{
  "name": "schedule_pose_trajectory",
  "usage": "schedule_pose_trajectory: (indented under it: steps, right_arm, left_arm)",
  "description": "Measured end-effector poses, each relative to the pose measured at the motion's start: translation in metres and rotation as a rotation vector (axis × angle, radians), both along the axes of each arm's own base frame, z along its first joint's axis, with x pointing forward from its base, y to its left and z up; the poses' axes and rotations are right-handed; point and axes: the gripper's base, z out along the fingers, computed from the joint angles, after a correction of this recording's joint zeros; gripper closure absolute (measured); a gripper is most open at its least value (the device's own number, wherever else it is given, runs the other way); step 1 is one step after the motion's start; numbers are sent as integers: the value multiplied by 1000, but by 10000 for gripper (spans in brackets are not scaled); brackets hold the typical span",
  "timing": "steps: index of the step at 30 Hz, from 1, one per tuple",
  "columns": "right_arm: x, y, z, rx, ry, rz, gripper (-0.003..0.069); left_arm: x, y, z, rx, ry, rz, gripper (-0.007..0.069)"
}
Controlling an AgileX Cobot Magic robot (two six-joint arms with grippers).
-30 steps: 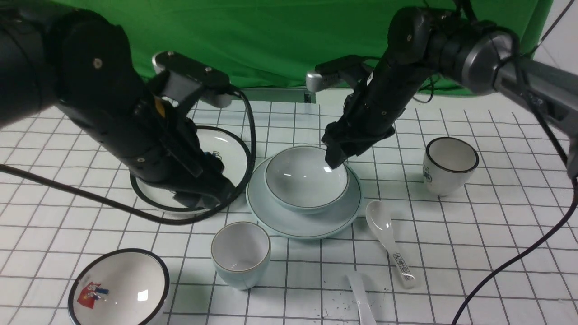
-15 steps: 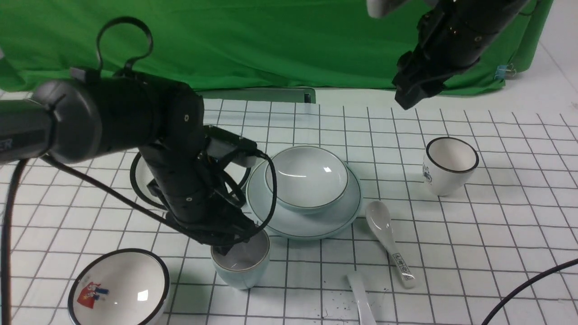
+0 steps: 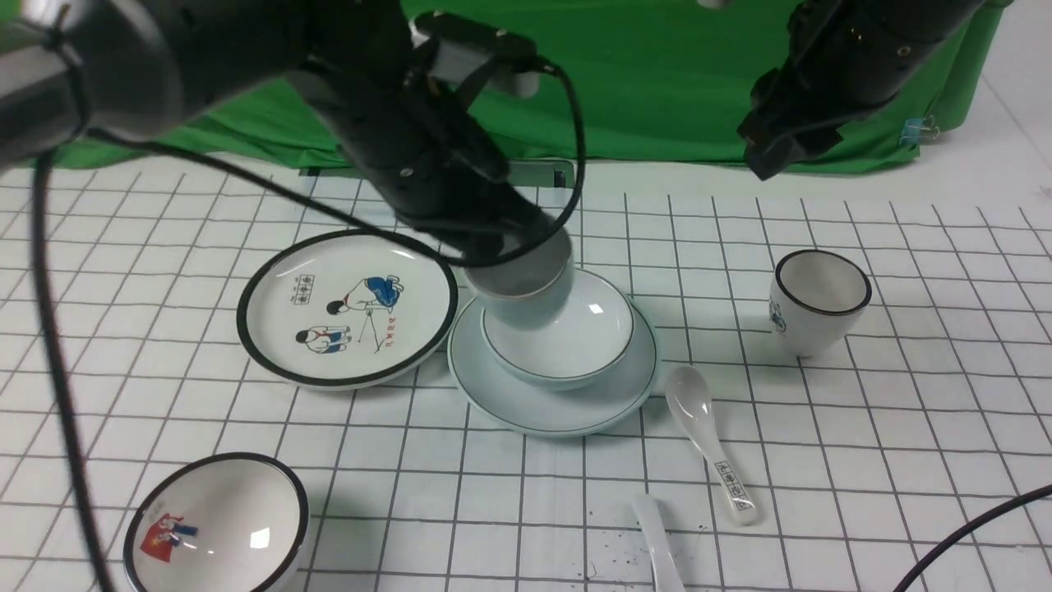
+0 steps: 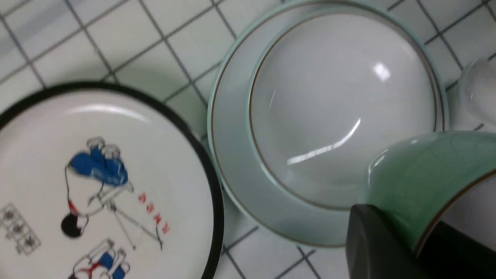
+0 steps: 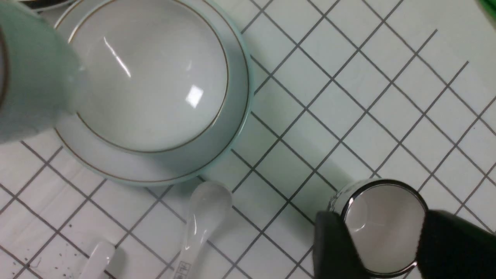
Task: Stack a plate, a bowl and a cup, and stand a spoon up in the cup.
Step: Use the left arm to put the blue teacup into the blue rice bowl in the middle
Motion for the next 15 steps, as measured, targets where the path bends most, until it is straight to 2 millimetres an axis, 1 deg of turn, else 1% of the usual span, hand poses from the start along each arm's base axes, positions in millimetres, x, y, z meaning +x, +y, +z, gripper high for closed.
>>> schedule_pose_trajectory:
  steps: [1, 2, 3, 4, 5, 6, 7, 10, 13, 15]
  right_arm:
    - [0, 0, 1, 0, -1, 0, 320]
    - [-1, 0, 1, 1, -1, 0, 320]
    - [-1, 0, 1, 1, -2, 0, 320]
    - [-1, 0, 1, 1, -2, 0, 320]
    - [-1, 0, 1, 1, -2, 0, 321]
    - [-1, 0, 1, 1, -2, 0, 321]
    - [-1, 0, 1, 1, -2, 0, 322]
    - [-1, 0, 1, 1, -2, 0, 322]
    - [-1, 0, 1, 1, -2, 0, 322]
    - [-1, 0, 1, 1, -2, 0, 322]
  left_arm:
    - [2, -1, -1, 1, 2, -1, 631]
    - [17, -10, -14, 15, 29, -10, 631]
    - [19, -11, -13, 14, 26, -11, 631]
    - [34, -18, -31, 31, 59, -12, 631]
    - [41, -21, -35, 33, 60, -14, 631]
    - [42, -22, -36, 35, 66, -15, 631]
    - [53, -27, -49, 46, 89, -19, 631]
    - [65, -32, -66, 62, 123, -20, 631]
    - [72, -35, -79, 73, 148, -14, 626]
    - [73, -36, -79, 73, 150, -13, 616]
